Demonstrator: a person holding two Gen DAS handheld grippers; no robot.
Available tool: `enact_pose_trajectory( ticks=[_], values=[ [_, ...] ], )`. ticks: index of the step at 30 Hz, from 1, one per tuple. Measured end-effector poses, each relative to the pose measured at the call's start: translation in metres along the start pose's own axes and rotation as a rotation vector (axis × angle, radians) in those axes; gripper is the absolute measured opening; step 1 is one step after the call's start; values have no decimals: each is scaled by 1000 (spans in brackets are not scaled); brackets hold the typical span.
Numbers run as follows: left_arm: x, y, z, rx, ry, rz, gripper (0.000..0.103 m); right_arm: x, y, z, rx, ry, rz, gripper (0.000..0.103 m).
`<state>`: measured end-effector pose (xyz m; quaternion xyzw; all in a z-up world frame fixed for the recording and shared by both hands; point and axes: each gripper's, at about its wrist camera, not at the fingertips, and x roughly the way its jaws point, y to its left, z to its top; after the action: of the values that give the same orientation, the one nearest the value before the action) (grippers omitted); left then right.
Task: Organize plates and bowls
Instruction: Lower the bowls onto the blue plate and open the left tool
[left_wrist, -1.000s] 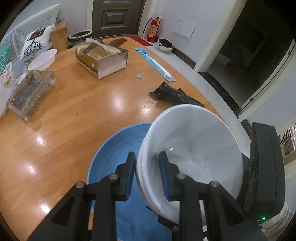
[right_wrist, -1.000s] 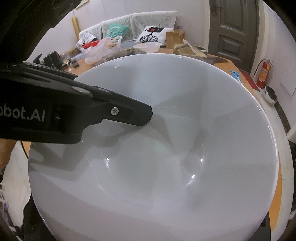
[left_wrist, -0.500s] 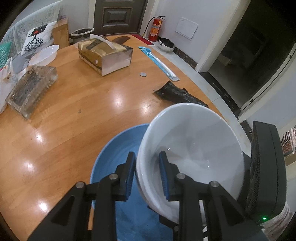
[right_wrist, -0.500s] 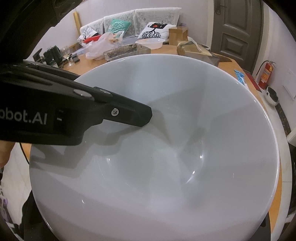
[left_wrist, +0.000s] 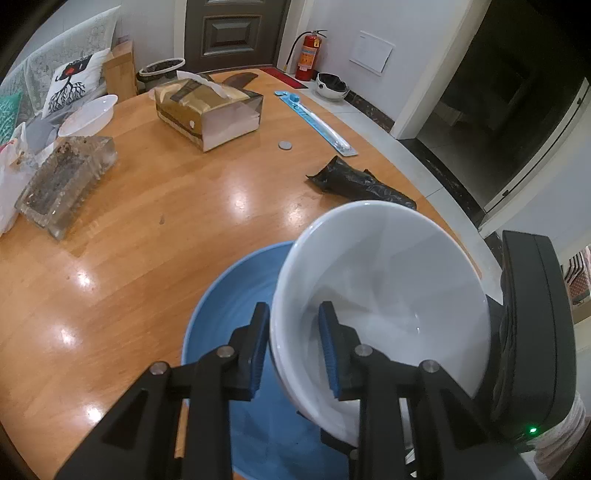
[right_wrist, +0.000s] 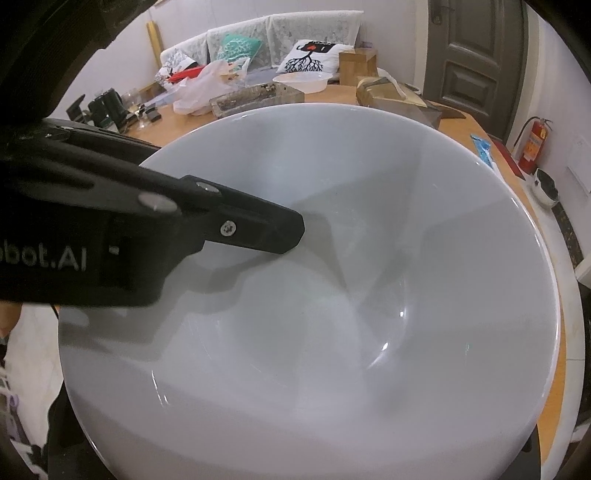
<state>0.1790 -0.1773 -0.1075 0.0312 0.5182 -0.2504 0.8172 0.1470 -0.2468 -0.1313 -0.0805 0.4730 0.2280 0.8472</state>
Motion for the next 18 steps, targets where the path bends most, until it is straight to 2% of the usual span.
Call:
enact_pose_trajectory(
  ticks=[6, 8, 12, 16, 18],
  values=[
    [-2, -1, 0, 3, 4, 16, 25, -1, 0, -1, 2, 3, -3, 102],
    [-2, -2, 0, 10, 2, 41, 30, -2, 0, -2, 1, 2, -6, 102],
    [-6, -1, -1, 10, -5, 52, 31, -5, 0, -4, 2, -3, -6, 102],
    [-12, -1, -4, 16, -15, 77, 41, -11, 0, -6, 7, -8, -7, 102],
    [-15, -1, -5, 17, -19, 85, 42, -15, 0, -8, 7, -14, -10, 102]
  ],
)
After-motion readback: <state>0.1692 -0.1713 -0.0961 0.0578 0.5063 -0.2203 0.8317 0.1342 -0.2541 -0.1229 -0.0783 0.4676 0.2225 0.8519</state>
